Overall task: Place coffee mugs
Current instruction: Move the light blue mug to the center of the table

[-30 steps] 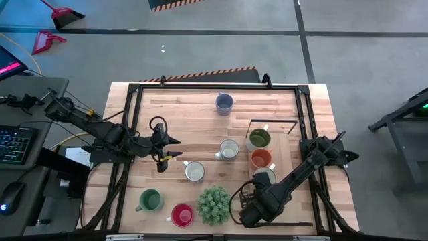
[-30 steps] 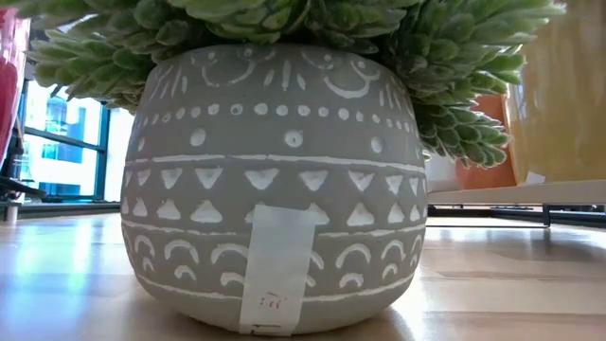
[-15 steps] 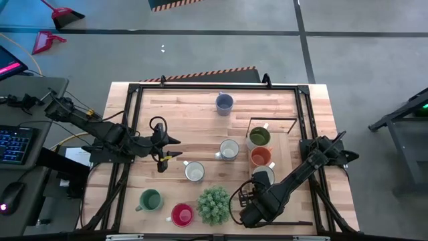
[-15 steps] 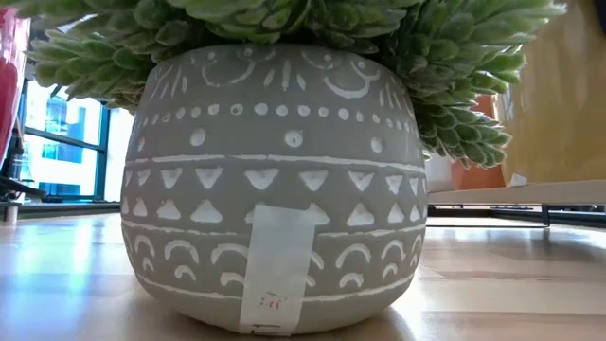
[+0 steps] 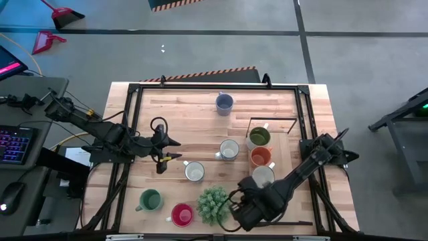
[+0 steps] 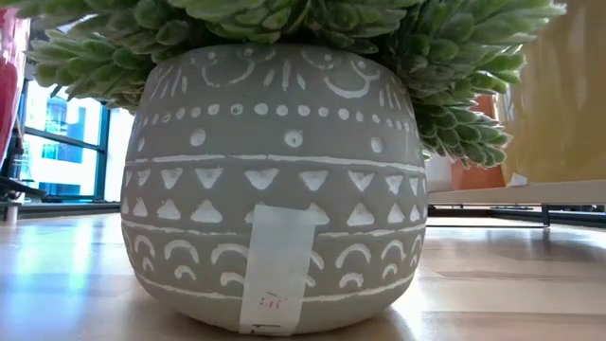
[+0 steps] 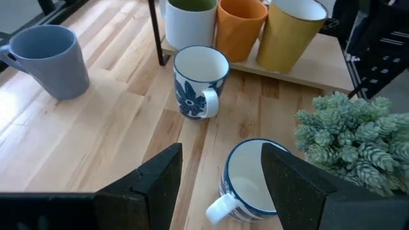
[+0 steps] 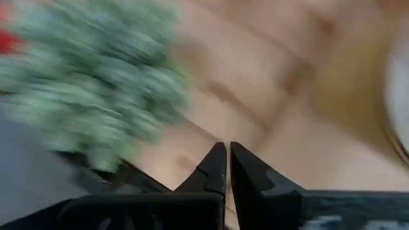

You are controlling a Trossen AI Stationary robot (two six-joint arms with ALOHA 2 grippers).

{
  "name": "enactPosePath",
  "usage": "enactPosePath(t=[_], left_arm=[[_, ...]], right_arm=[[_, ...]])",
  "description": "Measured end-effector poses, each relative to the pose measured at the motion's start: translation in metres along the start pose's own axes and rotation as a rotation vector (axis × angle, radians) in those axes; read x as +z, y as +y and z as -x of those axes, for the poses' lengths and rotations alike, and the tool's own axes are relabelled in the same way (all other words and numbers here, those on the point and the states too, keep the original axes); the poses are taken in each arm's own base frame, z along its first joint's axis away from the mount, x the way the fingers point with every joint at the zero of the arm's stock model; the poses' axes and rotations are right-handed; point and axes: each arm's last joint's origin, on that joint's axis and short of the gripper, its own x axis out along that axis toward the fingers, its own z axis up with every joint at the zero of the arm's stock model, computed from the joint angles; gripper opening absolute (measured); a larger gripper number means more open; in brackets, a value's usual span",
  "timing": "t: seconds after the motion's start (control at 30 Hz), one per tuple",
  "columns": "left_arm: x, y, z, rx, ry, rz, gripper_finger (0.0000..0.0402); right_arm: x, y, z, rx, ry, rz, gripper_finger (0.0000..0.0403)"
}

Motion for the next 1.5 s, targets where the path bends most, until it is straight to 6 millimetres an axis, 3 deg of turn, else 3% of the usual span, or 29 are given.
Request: enactPosePath(t=[0.17, 0.3, 0.47, 0.57, 0.67, 0.83, 0.93, 1.1, 1.33, 1.5], left_arm=[[0.0, 0.0, 0.0, -0.003, 0.002, -0.011, 0.0201], [0.0, 0.0, 0.0, -0.003, 0.002, -0.002, 0.0201], [0.0, 0.0, 0.0, -0.008, 0.004, -0.003, 0.0201], [0.0, 0.0, 0.0, -0.008, 0.004, 0.0, 0.0201], [0.002, 0.0, -0.001, 0.024, -0.035, 0.013, 0.0201], [0.012, 0.004, -0.008, 0.091, -0.11, -0.061, 0.0201], [0.015, 0.013, -0.015, 0.141, -0.096, -0.106, 0.0201], [0.023, 0.031, -0.025, 0.164, -0.097, -0.069, 0.0201], [0.04, 0.051, -0.04, 0.168, -0.183, -0.034, 0.0201], [0.049, 0.062, -0.05, 0.168, -0.239, -0.009, 0.0201]], right_arm=[[0.027, 0.01, 0.011, 0.137, -0.177, 0.155, 0.0], [0.06, 0.014, 0.026, 0.207, -0.347, 0.227, 0.0], [0.092, 0.005, 0.086, 0.289, -0.687, 0.391, 0.0], [0.104, -0.017, 0.132, 0.265, -0.864, 0.485, 0.0], [0.114, -0.052, 0.175, 0.236, -0.967, 0.483, 0.0], [0.124, -0.117, 0.221, 0.23, -0.975, 0.488, 0.0], [0.128, -0.149, 0.231, 0.201, -0.919, 0.538, 0.0], [0.138, -0.199, 0.238, 0.096, -0.877, 0.433, 0.0], [0.143, -0.236, 0.235, -0.059, -0.86, 0.383, 0.0], [0.135, -0.266, 0.212, -0.092, -0.914, 0.327, 0.0]])
